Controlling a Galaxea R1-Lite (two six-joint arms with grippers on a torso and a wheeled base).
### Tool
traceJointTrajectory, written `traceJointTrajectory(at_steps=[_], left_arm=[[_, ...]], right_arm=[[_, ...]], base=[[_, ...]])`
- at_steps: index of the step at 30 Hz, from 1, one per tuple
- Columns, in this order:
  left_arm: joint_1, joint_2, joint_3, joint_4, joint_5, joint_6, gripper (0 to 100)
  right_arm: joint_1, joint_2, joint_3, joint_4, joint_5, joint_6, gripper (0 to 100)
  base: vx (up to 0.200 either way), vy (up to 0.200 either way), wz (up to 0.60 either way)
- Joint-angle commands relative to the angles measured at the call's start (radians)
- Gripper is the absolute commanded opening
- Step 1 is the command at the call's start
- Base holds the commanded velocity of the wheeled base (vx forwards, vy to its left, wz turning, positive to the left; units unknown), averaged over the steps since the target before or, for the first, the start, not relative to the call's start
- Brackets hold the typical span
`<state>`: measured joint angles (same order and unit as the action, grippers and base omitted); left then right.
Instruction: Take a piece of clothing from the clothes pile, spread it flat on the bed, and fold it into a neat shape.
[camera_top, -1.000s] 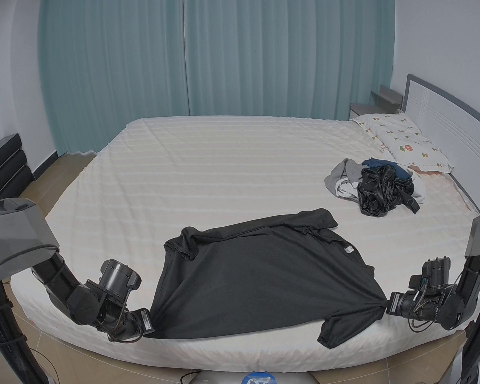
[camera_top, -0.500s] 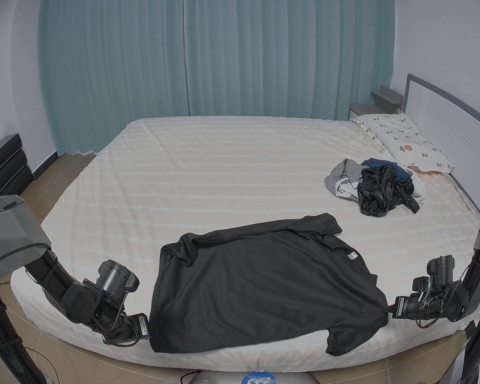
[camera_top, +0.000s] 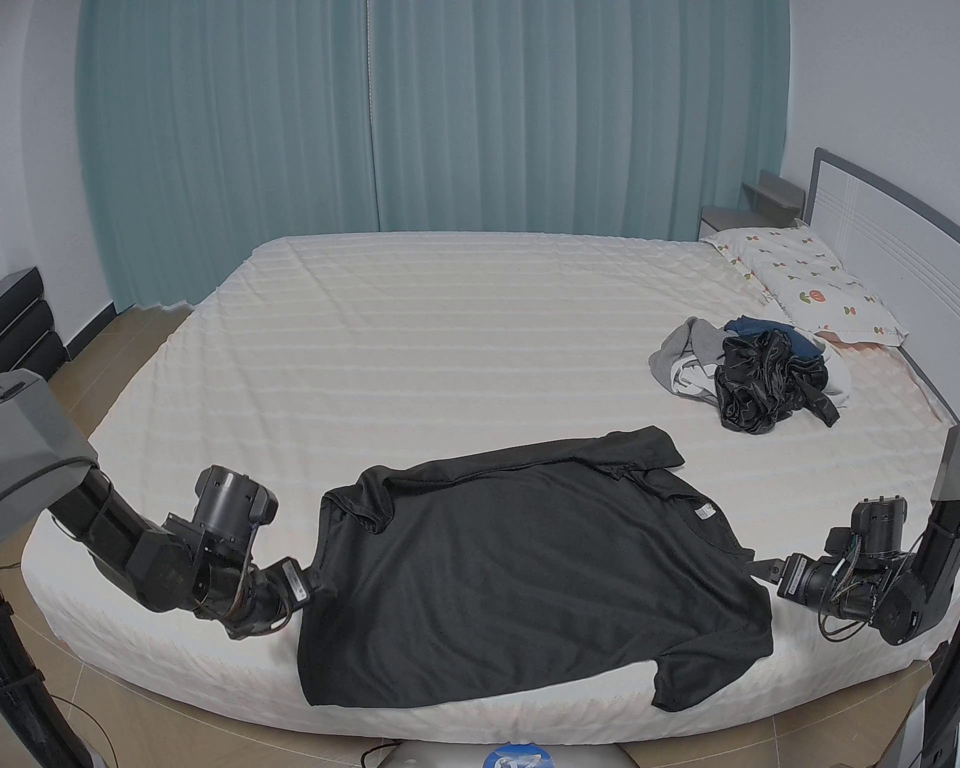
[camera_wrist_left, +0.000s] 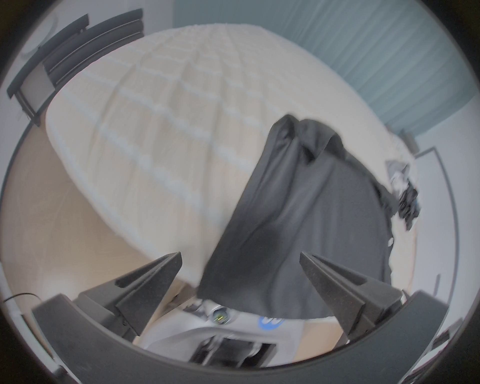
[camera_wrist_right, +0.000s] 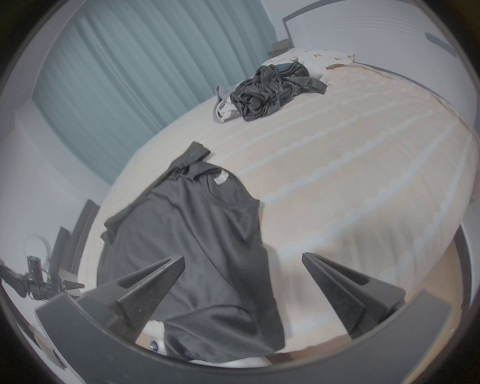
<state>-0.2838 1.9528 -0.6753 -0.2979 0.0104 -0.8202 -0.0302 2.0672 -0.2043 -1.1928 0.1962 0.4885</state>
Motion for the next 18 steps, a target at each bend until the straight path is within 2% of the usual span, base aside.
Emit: traceJointTrajectory(at_steps=[1,4,10,18], left_arm=[[-0.026,0.101,-0.116,-0.060,0.006,-0.030,100],[-0.035,0.178,-0.201,-0.061,0.023,-0.028,100],[-0.043,0.313,-0.398,-0.049,0.079,-0.028,100],[-0.083,0.430,-0.564,0.003,0.083,-0.031,100]], right_arm=[[0.081,0.011,-0.018,-0.033,0.000,0.097,100],[0.113,0.024,-0.018,-0.039,-0.001,0.136,100],[0.118,0.028,-0.009,-0.068,-0.001,0.140,100],[0.115,0.056,-0.004,-0.102,-0.003,0.140,100]], base=[[0.000,0.000,0.00],[0.000,0.000,0.00],[0.000,0.000,0.00],[0.000,0.000,0.00]])
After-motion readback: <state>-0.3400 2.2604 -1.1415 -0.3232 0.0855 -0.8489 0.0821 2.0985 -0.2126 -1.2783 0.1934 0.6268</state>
